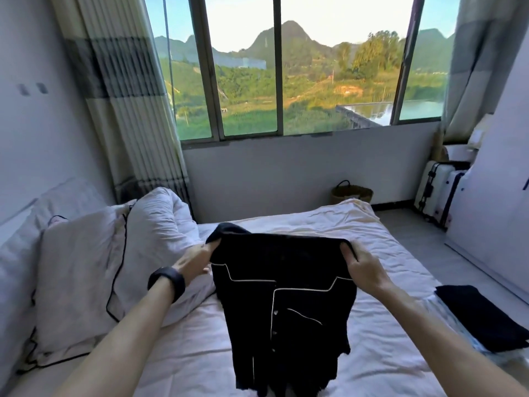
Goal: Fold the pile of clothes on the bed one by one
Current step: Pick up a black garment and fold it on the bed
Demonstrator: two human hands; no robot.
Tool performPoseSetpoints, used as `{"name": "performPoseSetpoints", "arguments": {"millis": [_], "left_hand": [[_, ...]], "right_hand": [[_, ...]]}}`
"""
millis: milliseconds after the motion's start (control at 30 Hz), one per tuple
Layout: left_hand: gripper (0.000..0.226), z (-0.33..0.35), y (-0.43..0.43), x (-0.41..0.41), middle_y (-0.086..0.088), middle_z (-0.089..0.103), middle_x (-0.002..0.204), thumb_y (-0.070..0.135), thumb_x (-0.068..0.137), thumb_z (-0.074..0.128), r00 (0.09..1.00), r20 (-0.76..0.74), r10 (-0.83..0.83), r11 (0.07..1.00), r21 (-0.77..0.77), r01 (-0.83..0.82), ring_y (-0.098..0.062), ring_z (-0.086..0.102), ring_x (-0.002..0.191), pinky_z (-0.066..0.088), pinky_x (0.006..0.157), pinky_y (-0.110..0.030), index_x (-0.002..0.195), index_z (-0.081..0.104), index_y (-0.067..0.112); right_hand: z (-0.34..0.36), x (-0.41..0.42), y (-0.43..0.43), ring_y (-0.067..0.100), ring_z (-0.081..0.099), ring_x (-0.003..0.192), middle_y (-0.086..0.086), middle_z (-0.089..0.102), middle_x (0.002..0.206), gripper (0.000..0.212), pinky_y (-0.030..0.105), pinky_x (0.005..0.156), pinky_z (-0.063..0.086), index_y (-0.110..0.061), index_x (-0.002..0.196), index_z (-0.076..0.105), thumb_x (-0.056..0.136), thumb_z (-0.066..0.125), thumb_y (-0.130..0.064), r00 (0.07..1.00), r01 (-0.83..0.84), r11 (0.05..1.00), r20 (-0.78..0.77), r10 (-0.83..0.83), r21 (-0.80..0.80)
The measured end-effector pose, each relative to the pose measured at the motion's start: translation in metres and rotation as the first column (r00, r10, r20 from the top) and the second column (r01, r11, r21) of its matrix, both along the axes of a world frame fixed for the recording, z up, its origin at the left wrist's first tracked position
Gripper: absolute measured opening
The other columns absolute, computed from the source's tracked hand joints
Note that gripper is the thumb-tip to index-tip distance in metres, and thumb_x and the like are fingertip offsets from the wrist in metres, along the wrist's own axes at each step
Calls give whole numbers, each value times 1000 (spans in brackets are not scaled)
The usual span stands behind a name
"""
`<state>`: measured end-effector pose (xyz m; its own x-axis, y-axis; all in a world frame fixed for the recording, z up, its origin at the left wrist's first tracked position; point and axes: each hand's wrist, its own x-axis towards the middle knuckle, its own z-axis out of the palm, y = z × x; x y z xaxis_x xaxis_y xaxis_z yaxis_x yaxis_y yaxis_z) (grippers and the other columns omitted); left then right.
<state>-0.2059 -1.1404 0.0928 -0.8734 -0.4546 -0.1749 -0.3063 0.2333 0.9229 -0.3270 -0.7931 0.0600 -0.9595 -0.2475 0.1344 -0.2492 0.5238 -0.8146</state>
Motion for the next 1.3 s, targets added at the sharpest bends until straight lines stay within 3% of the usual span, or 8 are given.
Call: {"name": "performPoseSetpoints", "arguments": {"millis": [67,267,467,567,667,833,1167,1300], "left_hand": [[64,-4,-3,1,-6,70,101,69,73,61,1000,19,-14,996,83,12,-22,66,88,53,78,-34,110,66,17],[38,-4,-7,17,8,73,85,44,95,63,948,183,-262,903,-301,308,-8,66,84,49,70,-10,99,73,7],[56,9,-21,51,-11,74,103,50,85,67,945,93,-313,887,385,256,-20,72,80,61,66,-29,119,67,7],[68,0,-31,64,-8,73,95,50,48,96,957,-70,-280,768,582,267,-23,72,83,57,77,-34,102,75,14],[46,-26,-32,75,-6,75,91,38,52,92,969,-142,-201,760,602,246,-18,73,80,59,73,-28,87,81,10],[28,-92,-11,78,0,50,75,44,93,65,918,295,-266,961,153,229,-9,48,56,32,54,-22,87,65,17],[70,-170,132,51,-1,66,116,35,50,83,891,102,-443,877,254,408,-9,65,105,53,88,-24,115,57,32],[48,-194,157,44,5,70,110,40,79,63,917,141,-374,919,-72,386,-17,65,104,51,88,-34,125,58,27]], "right_hand": [[1,1,2,11,55,77,-9,62,84,32,36,74,37,-20,95,62,107,42,-42,999,-23,992,-44,29,128],[-6,10,-3,27,58,81,8,61,78,76,39,75,33,2,73,61,102,28,-61,996,-82,917,54,67,390],[-8,28,-2,16,50,125,-4,59,128,55,25,98,30,-13,131,65,109,28,-47,974,-138,988,188,123,71],[-12,41,-8,13,51,112,-12,59,109,34,28,98,31,-30,100,66,98,38,-48,981,-114,992,148,122,-60],[-30,43,-10,31,52,80,12,58,78,30,47,83,39,-10,78,50,76,39,-37,982,-87,987,156,109,-138],[-31,61,-22,23,41,70,3,43,69,20,50,72,33,-21,64,37,79,36,-34,986,-97,992,130,106,-76],[6,88,-39,17,39,65,1,42,69,19,37,62,29,-6,80,43,86,42,-25,964,-264,964,-15,264,28],[23,93,-20,18,39,65,0,42,67,18,35,61,29,-4,80,45,81,43,-21,969,-246,966,-45,243,-76]]}}
